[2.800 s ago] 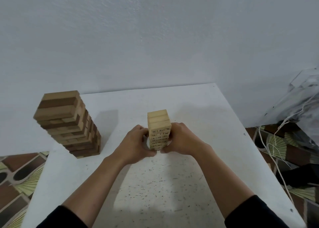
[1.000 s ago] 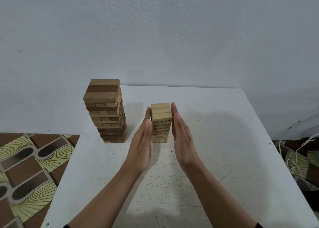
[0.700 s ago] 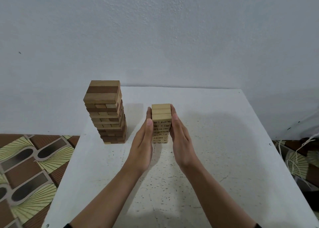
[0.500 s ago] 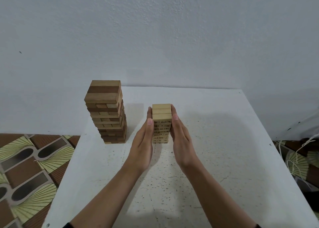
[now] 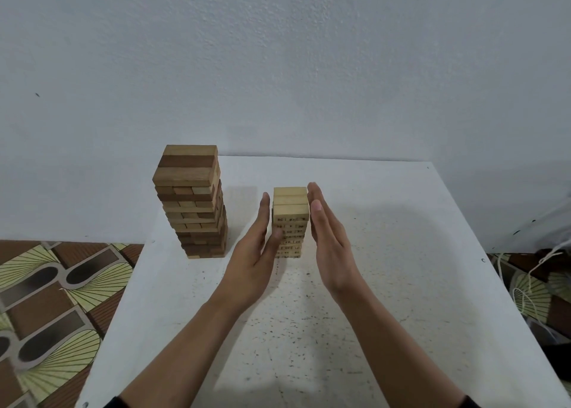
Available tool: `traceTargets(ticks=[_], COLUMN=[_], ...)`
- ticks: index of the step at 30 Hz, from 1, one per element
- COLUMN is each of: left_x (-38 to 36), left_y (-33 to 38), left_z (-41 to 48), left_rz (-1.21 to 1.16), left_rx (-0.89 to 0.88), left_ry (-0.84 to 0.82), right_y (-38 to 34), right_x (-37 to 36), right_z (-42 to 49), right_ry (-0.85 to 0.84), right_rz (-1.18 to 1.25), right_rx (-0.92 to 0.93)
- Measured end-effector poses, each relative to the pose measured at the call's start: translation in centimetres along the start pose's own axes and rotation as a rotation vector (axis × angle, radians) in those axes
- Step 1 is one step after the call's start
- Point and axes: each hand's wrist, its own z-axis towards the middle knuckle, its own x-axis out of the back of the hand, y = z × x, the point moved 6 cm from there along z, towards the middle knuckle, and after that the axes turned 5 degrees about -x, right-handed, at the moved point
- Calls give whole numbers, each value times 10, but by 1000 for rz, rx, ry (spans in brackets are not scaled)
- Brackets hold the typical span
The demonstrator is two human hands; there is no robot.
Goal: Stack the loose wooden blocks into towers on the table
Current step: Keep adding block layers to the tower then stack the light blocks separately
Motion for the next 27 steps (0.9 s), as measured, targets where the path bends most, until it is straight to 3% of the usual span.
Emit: traceTargets(ticks=[13, 27], left_x=[2, 2], left_y=[-3, -2], left_z=[0, 2], left_rz=[159, 161], left_rx=[-36, -69], left_ry=[-15, -16], right_y=[-21, -16], right_x=[10, 0], right_z=[29, 26], right_ry=[69, 55], right_rz=[-58, -114], right_rx=[90, 69])
